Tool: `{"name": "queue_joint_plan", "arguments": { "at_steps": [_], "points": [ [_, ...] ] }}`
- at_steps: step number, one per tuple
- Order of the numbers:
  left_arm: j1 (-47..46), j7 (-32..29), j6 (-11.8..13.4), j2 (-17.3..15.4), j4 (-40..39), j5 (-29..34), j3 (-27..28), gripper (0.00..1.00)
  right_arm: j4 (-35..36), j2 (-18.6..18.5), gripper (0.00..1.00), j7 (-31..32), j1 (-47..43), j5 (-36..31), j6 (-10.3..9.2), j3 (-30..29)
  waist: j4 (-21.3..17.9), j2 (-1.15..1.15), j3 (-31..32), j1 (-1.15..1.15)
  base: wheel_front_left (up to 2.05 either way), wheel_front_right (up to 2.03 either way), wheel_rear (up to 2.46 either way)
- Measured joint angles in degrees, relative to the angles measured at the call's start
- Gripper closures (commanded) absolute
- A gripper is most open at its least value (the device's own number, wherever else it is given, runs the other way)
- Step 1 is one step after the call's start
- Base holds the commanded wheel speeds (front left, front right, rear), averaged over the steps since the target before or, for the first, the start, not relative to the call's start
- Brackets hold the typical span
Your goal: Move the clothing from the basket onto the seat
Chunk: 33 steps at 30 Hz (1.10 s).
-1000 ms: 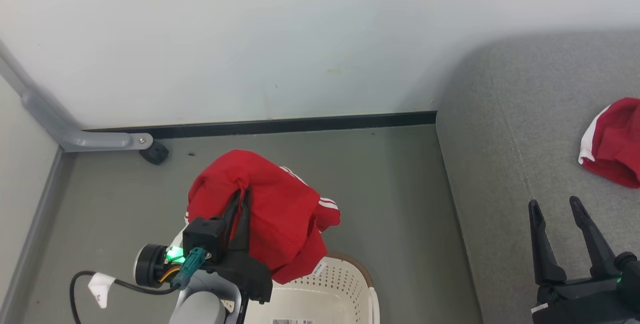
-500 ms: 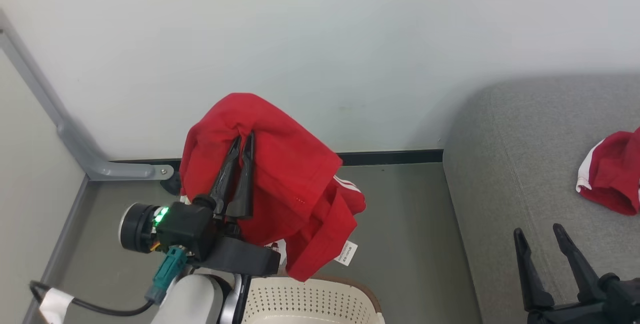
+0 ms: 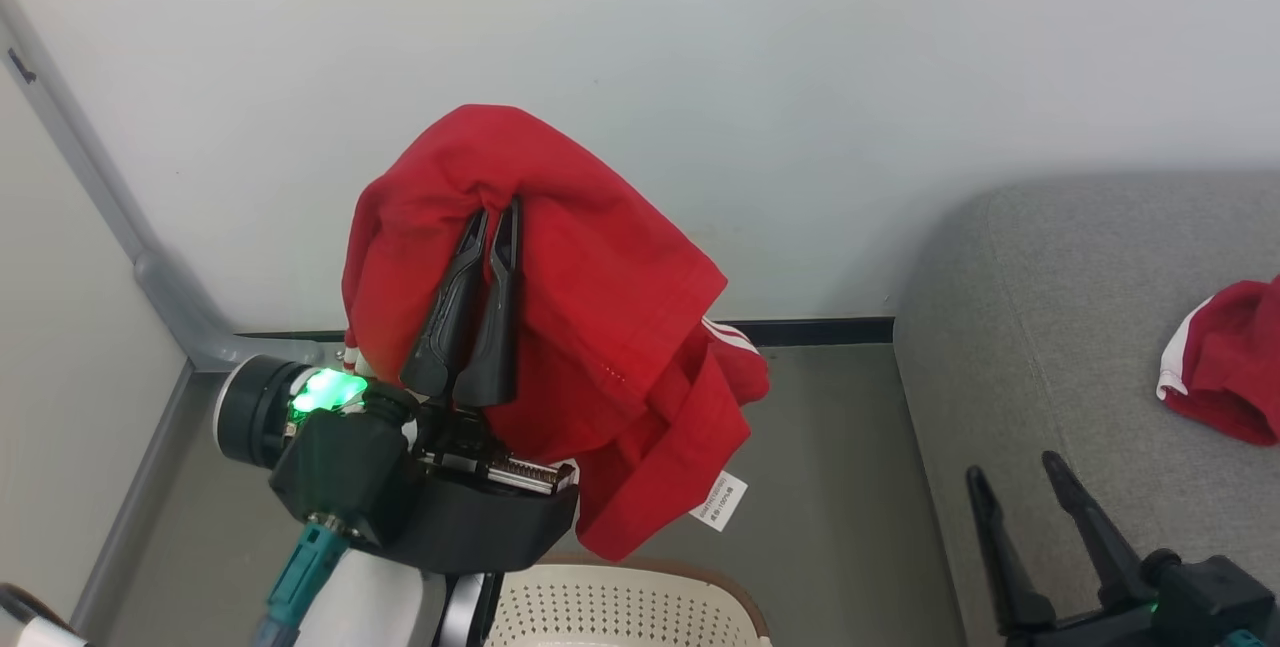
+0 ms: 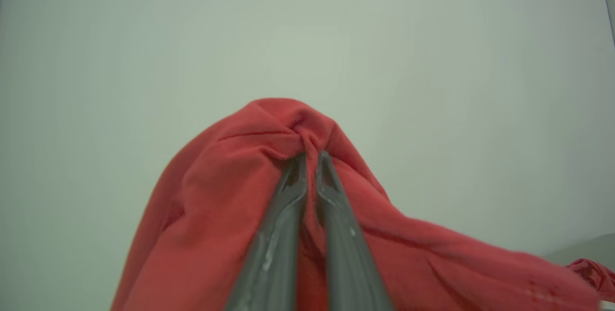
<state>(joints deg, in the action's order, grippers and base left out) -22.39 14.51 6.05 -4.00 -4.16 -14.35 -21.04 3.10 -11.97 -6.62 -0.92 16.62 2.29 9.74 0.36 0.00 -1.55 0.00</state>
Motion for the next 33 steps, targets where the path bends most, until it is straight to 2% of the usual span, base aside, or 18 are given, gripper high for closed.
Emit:
{"name": "queue_joint_plan", "arguments": {
  "at_steps": [12,26,33],
  "points": [
    [-0.75,-1.89,-1.59,0.0,-2.56,-0.02,-3.13,1.0,3.6,2.32,0.0,1.59,2.01,-1.54,3.37,11.31,1.35,0.0,1.03,-0.01,0.0,0.0,0.0],
    [-0.71,-5.04,-3.1,-0.02,-4.25,-0.1,-6.65,1.0,3.42,2.82,0.0,3.04,8.6,-1.53,4.31,17.67,4.63,0.0,1.83,-0.01,0.0,0.0,0.0],
    [-0.43,-6.6,-3.63,-0.33,-5.71,-0.1,-8.06,1.0,1.97,2.68,0.0,3.53,12.02,-1.49,4.6,19.03,5.84,0.0,2.18,0.0,0.0,0.0,0.0]
  ]
}}
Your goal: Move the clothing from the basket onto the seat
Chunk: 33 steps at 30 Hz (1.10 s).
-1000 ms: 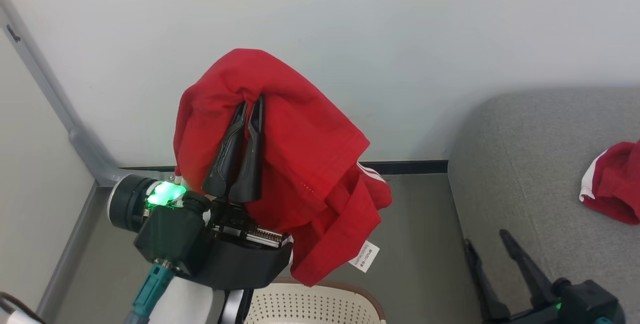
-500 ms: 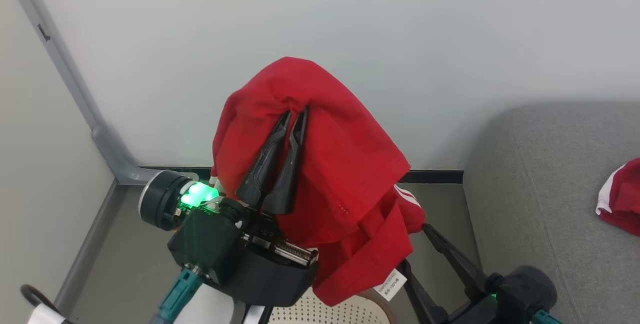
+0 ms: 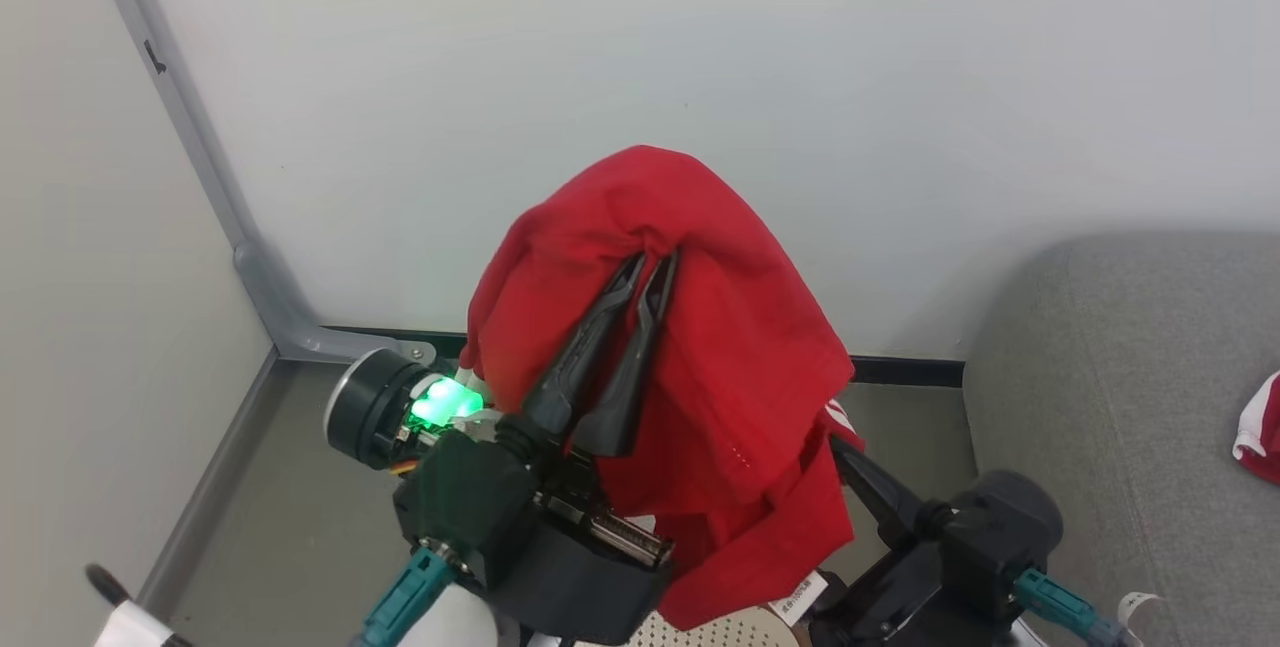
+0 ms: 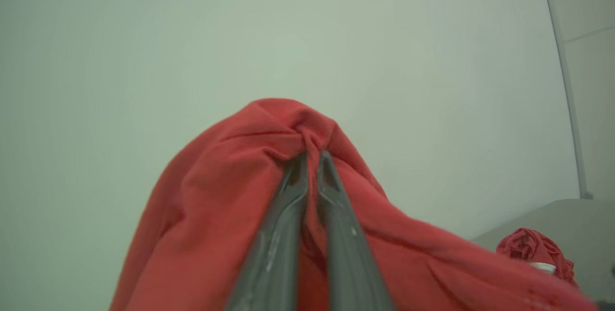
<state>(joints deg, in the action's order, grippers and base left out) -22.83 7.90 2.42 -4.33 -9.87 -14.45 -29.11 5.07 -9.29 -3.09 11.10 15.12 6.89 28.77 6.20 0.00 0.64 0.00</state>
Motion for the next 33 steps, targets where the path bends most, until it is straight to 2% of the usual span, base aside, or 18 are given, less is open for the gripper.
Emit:
{"name": "queue_joint_plan", "arguments": {
  "at_steps": [9,10,11,12,29,30,31,32,33],
  "points": [
    [0.95,-2.19,-1.45,-0.03,-0.63,0.0,-2.85,1.0,-2.82,0.15,0.0,0.07,4.78,0.67,0.15,3.0,0.85,0.0,0.09,0.0,0.0,0.0,0.0],
    [0.97,-2.32,-1.45,-0.03,-0.64,-0.01,-3.0,1.0,-3.12,0.3,0.48,0.07,5.1,0.93,0.16,3.3,0.93,0.0,0.08,0.0,0.0,0.0,0.0],
    [0.97,-2.34,-1.47,-0.03,-0.65,-0.01,-3.08,1.0,-3.43,0.4,0.62,0.07,5.22,1.2,0.16,3.61,1.01,0.0,0.06,0.0,0.0,0.0,0.0],
    [0.97,-2.55,-1.48,-0.03,-0.67,-0.01,-3.18,1.0,-3.74,0.48,1.0,0.07,5.3,1.53,0.16,3.87,1.09,0.0,0.05,0.0,0.0,0.0,0.0],
    [1.1,-4.35,-1.91,-0.14,-1.67,-0.59,-3.2,1.0,-4.82,-0.32,1.0,-1.6,6.83,4.38,0.16,5.99,1.22,0.0,-0.08,0.0,0.0,0.0,0.0],
    [1.24,-4.37,-1.91,-0.29,-1.79,-0.59,-3.11,0.85,-4.9,-0.31,1.0,-1.77,7.22,4.6,0.16,6.1,1.07,0.0,-0.1,0.0,0.0,0.0,0.0],
    [1.46,-4.5,-1.87,-0.49,-1.9,-0.59,-3.01,0.63,-4.89,-0.26,1.0,-2.11,7.47,4.71,0.16,6.16,0.89,0.0,-0.12,0.0,0.0,0.0,0.0],
    [1.89,-4.83,-1.83,-0.7,-2.14,-0.6,-2.97,0.55,-4.88,-0.27,1.0,-2.15,7.56,4.72,0.16,6.13,0.67,0.0,-0.15,0.0,0.0,0.0,0.0],
    [2.5,-5.08,-1.83,-0.89,-2.0,-0.62,-3.09,0.33,-5.15,-0.31,1.0,-2.71,7.8,4.85,0.16,5.81,0.22,0.0,-0.22,0.0,0.0,0.0,0.0]
  ]
}}
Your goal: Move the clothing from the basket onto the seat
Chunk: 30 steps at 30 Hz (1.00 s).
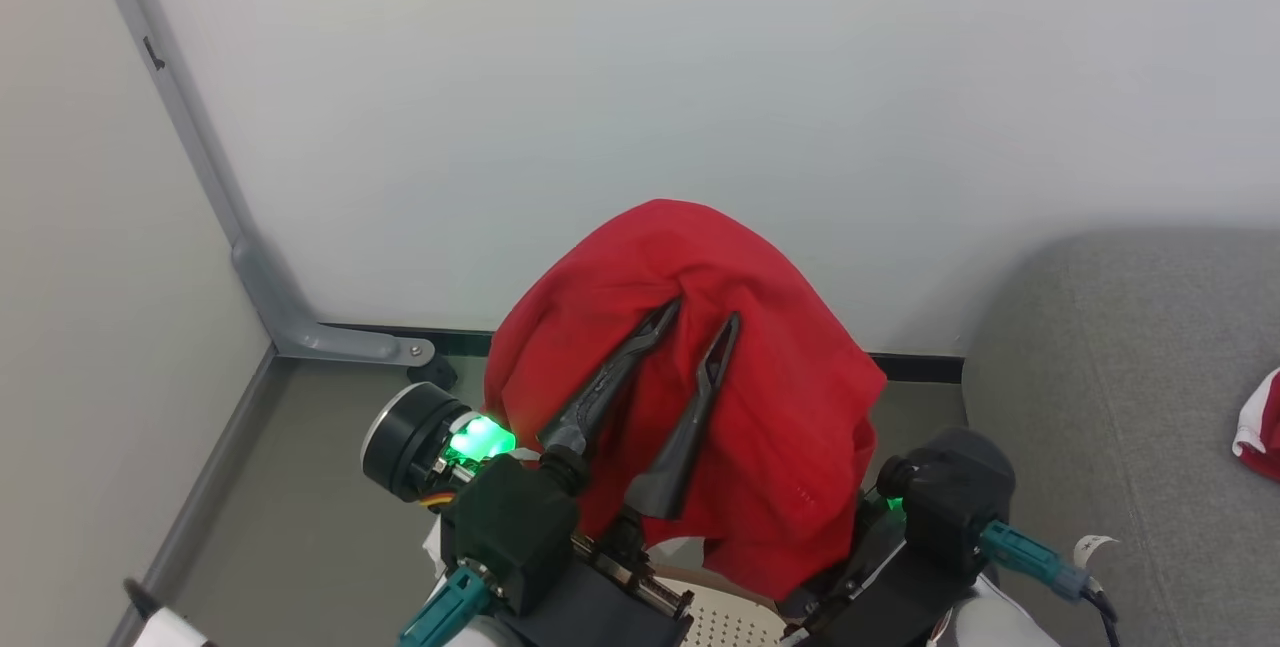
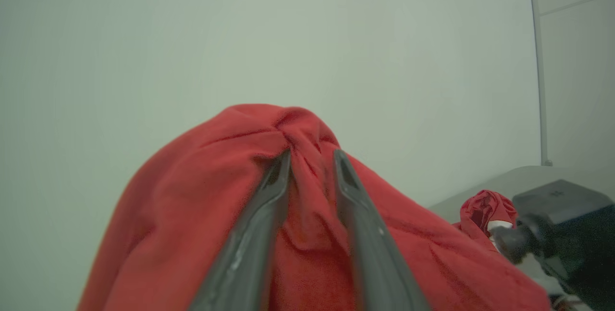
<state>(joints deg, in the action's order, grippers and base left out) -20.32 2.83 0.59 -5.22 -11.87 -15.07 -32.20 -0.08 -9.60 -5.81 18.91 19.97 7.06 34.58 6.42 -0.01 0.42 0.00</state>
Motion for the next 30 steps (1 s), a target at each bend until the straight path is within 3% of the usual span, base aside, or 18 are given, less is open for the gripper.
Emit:
{"name": "queue_joint_plan", "arguments": {
  "at_steps": [1,15,30],
  "points": [
    [0.2,-0.36,0.01,-0.05,-0.15,0.0,0.01,0.0,-0.1,-0.04,1.0,-0.26,0.3,0.2,0.0,-0.25,-0.25,0.0,-0.03,0.0,0.0,0.0,0.0],
    [4.67,-2.77,0.16,-1.59,-0.05,0.0,-2.2,0.0,-1.94,-2.04,1.0,-3.42,1.94,0.77,-0.6,-6.59,-4.1,0.0,-0.78,0.0,0.0,0.0,0.0],
    [10.58,-4.83,1.53,-4.79,0.26,1.03,-3.56,0.0,-4.08,-8.08,1.0,-4.95,5.62,1.24,-4.11,-17.05,-8.2,0.0,-3.36,0.0,0.0,0.0,0.0]
  ]
}}
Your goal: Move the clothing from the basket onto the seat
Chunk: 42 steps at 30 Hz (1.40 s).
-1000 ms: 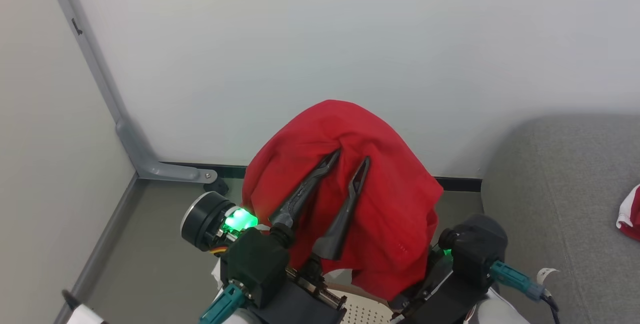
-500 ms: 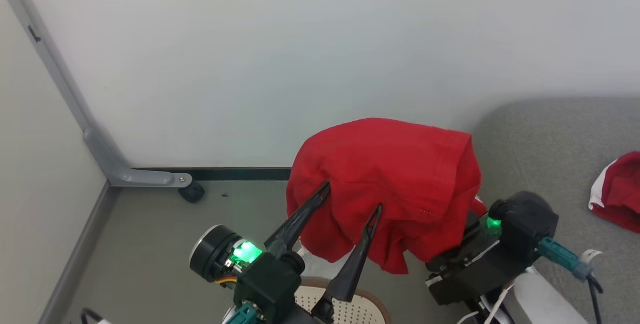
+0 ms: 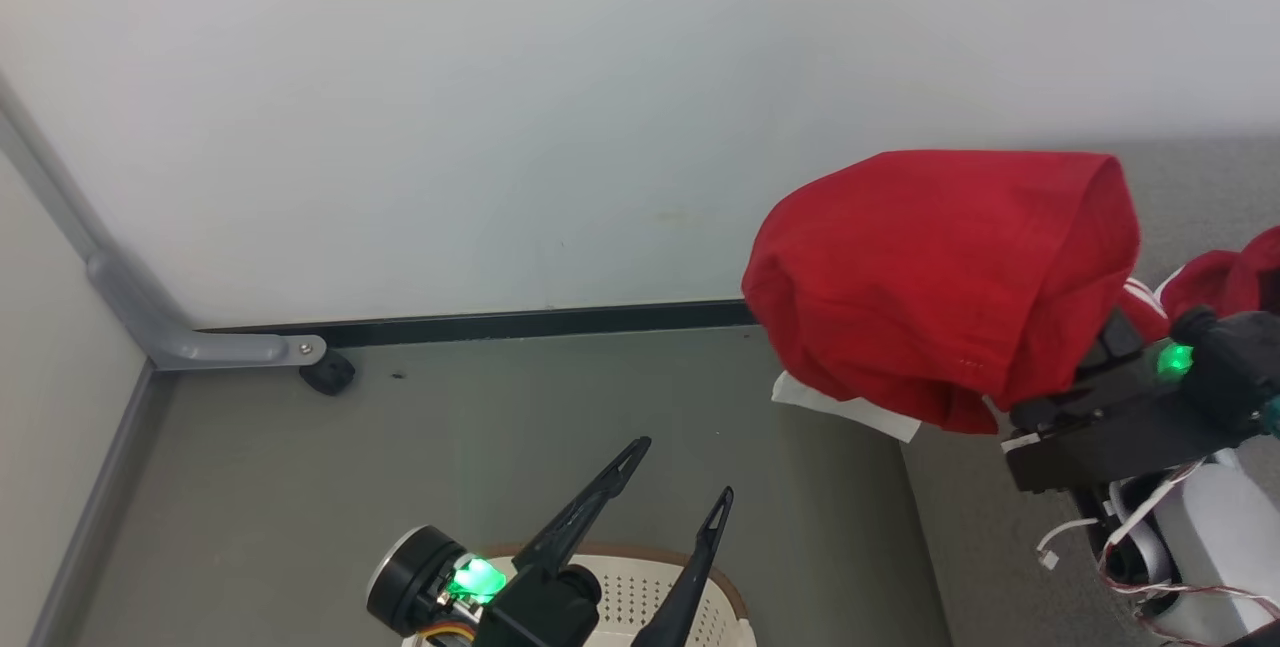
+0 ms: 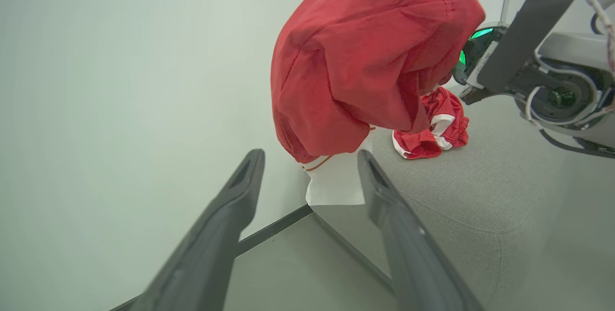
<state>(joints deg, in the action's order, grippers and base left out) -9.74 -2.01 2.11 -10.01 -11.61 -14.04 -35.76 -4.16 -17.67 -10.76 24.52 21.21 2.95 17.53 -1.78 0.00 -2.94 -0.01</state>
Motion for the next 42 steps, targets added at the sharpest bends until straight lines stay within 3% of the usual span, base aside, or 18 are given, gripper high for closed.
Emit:
{"name": "queue_joint_plan", "arguments": {
  "at_steps": [9,16,29,42],
  "points": [
    [1.23,-0.25,0.92,-0.8,0.01,1.14,-0.86,0.0,-0.05,-4.04,1.0,-1.02,2.1,1.16,-2.54,-7.71,-2.45,0.0,-3.59,0.0,0.0,0.0,0.0],
    [1.05,-0.22,0.92,-1.03,-0.51,2.82,-1.29,0.0,0.48,-4.69,1.0,-1.79,2.17,2.15,-3.93,-11.0,-4.73,0.0,-7.07,0.0,0.0,0.0,0.0],
    [-2.04,-1.34,0.32,-3.22,-1.37,4.63,-1.23,0.0,0.58,-2.94,1.0,-2.97,4.35,4.11,-5.03,-13.54,-12.39,0.0,-12.87,0.0,0.0,0.0,0.0],
    [-5.19,-3.54,-1.16,-4.32,-1.98,6.46,-1.53,0.0,-4.11,-4.41,1.0,-3.5,6.91,7.47,-5.45,-21.03,-19.0,0.0,-19.01,0.0,0.0,0.0,0.0]
  ]
}}
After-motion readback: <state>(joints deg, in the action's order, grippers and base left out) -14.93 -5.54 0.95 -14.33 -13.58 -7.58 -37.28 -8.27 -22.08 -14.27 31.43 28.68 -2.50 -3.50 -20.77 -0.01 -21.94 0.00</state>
